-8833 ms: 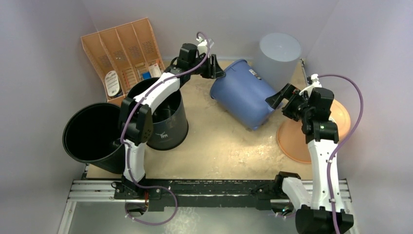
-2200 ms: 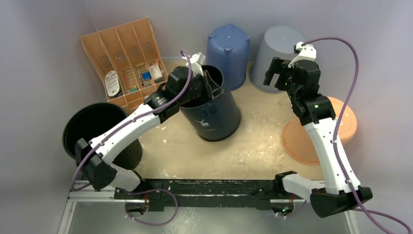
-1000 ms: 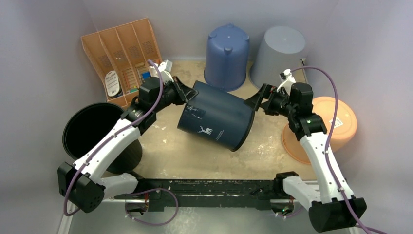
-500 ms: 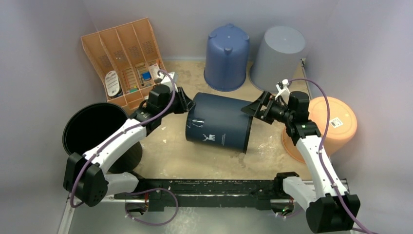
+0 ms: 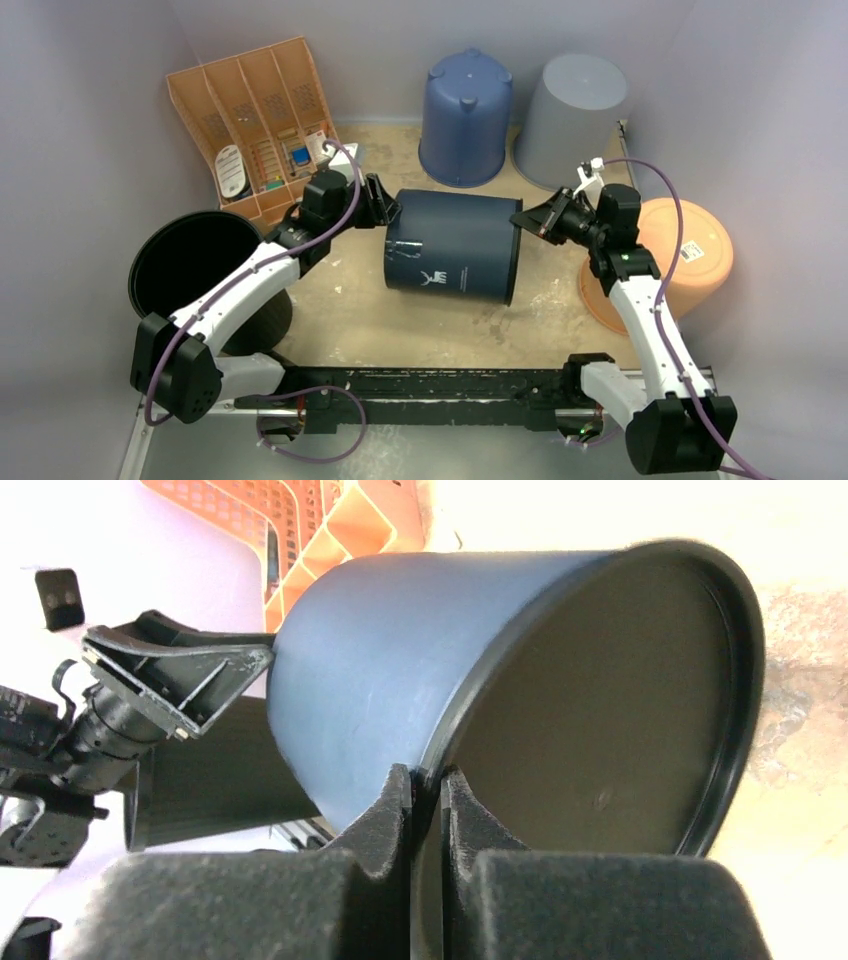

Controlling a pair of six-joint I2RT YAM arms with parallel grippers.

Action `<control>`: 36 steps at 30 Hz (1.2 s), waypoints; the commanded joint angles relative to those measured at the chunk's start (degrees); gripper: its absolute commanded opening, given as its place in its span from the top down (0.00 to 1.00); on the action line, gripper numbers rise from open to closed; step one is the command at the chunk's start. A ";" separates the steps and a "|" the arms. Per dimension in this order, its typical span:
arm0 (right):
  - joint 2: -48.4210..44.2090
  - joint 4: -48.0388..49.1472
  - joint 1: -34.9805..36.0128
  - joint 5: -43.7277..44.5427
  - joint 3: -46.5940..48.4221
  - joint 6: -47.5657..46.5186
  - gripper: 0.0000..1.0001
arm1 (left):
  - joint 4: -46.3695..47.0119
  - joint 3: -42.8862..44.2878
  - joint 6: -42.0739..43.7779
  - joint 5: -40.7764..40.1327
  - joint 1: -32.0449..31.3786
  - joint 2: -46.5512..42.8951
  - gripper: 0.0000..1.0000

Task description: Turn the large container upside down

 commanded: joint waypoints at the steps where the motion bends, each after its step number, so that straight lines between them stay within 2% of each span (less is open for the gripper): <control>1: 0.33 2.50 1.15 -2.13 2.93 -0.85 1.00 | -11.38 -0.83 3.37 1.40 -0.50 1.88 0.46; 6: 1.61 -5.62 1.15 5.92 13.78 -8.83 1.00 | -17.36 6.41 5.33 -1.53 -0.45 -1.38 0.35; 12: 4.61 -13.41 1.47 15.96 27.52 -18.27 1.00 | -24.29 17.75 7.28 -6.19 -0.45 -5.09 0.33; 19: 5.53 -16.11 4.71 32.02 38.05 -27.78 1.00 | -21.64 21.28 3.97 -10.38 -0.45 -6.90 0.33; 23: 6.01 -16.35 7.99 37.46 39.58 -34.35 1.00 | -23.92 23.96 4.47 -12.01 -0.45 -7.35 0.33; 26: 7.57 -17.44 11.77 39.09 38.60 -37.95 1.00 | -24.91 23.91 4.38 -17.39 -0.46 -8.18 0.33; 31: 10.67 -14.50 21.05 41.06 35.65 -39.21 1.00 | -24.83 22.81 2.87 -18.92 -0.45 -8.36 0.34; 36: 16.03 -14.01 28.60 41.29 35.73 -39.29 1.00 | -27.96 25.39 3.64 -20.33 -0.46 -8.52 0.33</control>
